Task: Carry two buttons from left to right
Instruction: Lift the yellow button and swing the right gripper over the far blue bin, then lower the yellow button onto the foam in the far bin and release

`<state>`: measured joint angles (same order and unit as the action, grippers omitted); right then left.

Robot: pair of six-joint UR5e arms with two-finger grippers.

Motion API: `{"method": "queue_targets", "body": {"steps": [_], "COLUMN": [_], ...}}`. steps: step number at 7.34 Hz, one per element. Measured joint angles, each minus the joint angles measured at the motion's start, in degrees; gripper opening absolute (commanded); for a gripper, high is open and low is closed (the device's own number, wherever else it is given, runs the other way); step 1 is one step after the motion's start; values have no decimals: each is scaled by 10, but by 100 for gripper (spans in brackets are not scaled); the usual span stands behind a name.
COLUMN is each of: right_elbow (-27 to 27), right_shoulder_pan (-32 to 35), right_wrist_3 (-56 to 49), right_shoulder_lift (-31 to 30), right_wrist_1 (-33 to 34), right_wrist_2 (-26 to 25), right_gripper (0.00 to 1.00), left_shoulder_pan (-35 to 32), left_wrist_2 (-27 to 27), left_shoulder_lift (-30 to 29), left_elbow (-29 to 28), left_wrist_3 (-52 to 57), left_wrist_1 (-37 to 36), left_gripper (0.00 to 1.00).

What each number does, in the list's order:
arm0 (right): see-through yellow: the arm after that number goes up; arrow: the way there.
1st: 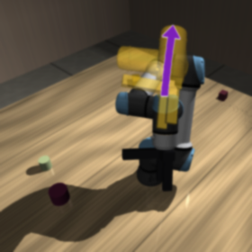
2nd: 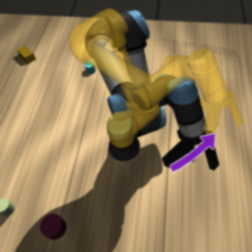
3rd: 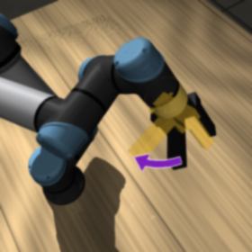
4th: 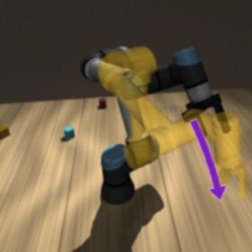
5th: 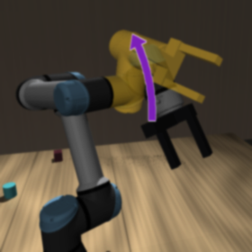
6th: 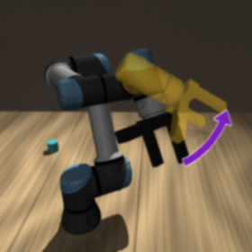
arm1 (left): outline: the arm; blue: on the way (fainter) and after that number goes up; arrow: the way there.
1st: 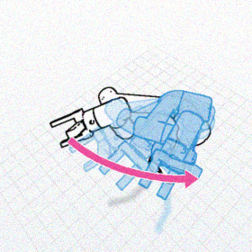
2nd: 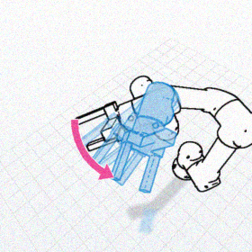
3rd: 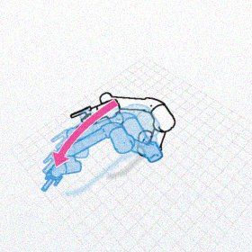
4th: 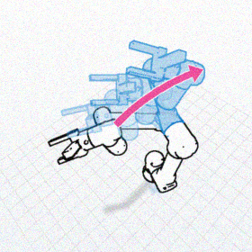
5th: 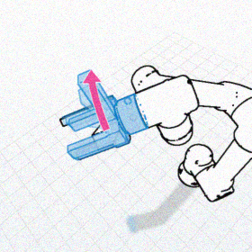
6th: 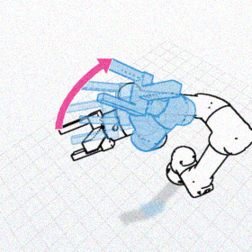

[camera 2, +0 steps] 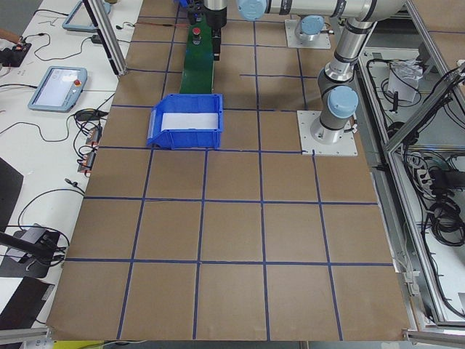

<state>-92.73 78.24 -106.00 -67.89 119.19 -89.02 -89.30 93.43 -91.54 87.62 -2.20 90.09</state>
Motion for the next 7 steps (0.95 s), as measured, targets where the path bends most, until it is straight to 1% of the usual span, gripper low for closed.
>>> {"method": "queue_targets", "body": {"steps": [2,4,7], "right_elbow": [32,50,57], "right_shoulder_pan": [-35,-120,-239], "right_wrist_3": [-31,-109,-199], "right_shoulder_lift": [-16,-33,-36], "right_wrist_1": [-35,-51,-54], "right_wrist_2": [-4,2,24], "right_gripper": [5,5,5], "left_shoulder_pan": [0,0,0], "left_wrist_2": [0,0,-1], "left_shoulder_lift": [0,1,-2], "left_elbow": [0,0,-1], "left_wrist_3": [0,0,0], "left_wrist_1": [0,0,0], "left_gripper": [100,100,100]}}
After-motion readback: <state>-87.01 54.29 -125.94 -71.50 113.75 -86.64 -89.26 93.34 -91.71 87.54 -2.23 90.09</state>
